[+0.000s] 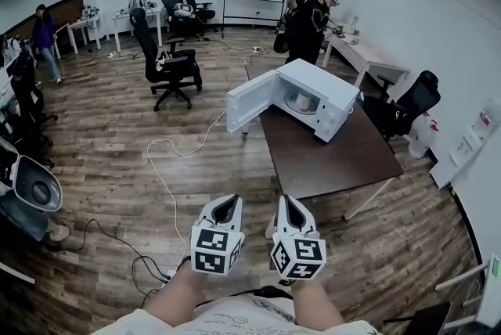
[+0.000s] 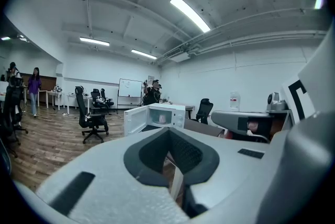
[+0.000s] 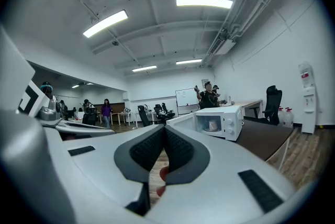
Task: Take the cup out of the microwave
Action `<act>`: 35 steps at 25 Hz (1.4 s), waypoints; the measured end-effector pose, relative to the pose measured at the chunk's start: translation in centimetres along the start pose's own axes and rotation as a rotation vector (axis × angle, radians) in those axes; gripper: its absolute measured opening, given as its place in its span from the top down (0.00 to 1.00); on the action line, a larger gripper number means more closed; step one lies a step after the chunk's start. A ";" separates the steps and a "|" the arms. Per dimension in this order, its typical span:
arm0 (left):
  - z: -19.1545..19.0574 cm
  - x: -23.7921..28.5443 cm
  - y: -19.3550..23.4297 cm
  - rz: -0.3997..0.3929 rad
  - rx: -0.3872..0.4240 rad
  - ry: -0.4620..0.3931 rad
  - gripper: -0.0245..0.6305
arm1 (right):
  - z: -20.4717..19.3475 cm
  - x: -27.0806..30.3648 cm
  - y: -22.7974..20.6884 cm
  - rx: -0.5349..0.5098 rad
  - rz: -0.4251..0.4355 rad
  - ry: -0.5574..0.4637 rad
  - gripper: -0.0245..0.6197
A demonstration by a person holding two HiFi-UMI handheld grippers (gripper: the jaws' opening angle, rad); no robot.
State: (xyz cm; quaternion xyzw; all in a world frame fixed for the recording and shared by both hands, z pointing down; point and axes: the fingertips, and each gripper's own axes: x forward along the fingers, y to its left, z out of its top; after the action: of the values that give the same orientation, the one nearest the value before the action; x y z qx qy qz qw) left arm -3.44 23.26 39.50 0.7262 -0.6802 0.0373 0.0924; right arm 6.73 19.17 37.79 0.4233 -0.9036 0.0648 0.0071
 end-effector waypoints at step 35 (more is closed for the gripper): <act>4.1 25.6 5.3 -0.024 0.080 0.044 0.95 | 2.2 22.7 -14.0 0.051 -0.045 -0.005 0.94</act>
State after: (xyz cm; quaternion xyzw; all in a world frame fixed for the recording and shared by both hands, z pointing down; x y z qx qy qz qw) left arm -7.20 -2.94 40.59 0.7366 -0.6671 0.0793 0.0786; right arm 3.00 -7.29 38.66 0.4436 -0.8920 0.0865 -0.0047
